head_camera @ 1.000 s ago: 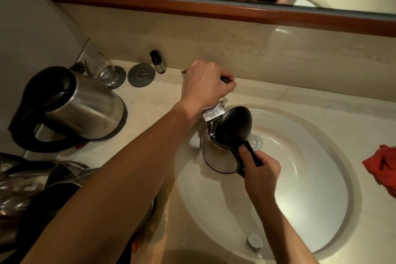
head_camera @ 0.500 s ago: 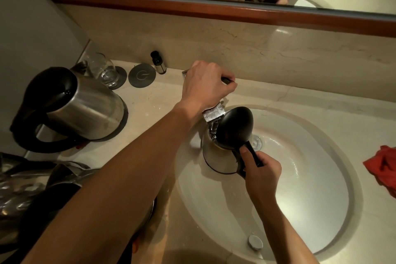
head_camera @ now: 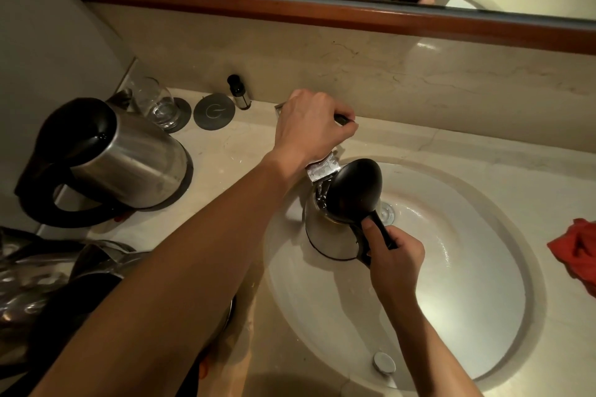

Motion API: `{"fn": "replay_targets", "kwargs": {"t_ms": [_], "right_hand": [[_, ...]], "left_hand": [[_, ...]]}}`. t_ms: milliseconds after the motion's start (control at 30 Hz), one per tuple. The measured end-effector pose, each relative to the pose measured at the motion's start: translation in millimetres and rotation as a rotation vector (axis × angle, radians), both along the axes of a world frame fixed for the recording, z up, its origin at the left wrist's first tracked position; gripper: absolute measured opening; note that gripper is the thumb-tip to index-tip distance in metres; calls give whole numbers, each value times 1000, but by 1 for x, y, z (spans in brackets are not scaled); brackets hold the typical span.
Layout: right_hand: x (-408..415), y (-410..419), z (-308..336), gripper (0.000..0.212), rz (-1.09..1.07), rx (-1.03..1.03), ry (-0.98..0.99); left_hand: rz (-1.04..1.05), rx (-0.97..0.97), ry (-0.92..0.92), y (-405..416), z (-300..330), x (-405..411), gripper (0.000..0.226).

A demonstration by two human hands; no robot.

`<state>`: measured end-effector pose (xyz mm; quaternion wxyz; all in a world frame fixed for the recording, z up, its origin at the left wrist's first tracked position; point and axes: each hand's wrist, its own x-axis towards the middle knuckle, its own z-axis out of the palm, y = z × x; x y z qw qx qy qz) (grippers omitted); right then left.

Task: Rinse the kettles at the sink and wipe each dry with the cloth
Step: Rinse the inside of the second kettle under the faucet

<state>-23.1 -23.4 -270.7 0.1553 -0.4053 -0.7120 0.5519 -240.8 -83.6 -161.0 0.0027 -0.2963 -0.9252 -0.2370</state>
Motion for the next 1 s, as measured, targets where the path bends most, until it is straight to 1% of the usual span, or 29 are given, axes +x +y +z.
{"fn": "replay_targets", "kwargs": {"t_ms": [100, 467, 667, 800, 1000], "right_hand": [[0, 0, 1, 77, -3, -7, 7], [0, 0, 3, 78, -2, 30, 21], [1, 0, 3, 76, -15, -1, 22], [0, 0, 4, 76, -4, 15, 19], [0, 1, -2, 78, -36, -67, -3]], "left_hand": [[-3, -1, -1, 0, 0, 0, 21], [-3, -4, -8, 0, -1, 0, 21], [6, -12, -11, 1, 0, 0, 21], [8, -5, -16, 0, 0, 0, 21], [6, 5, -24, 0, -1, 0, 21]]}}
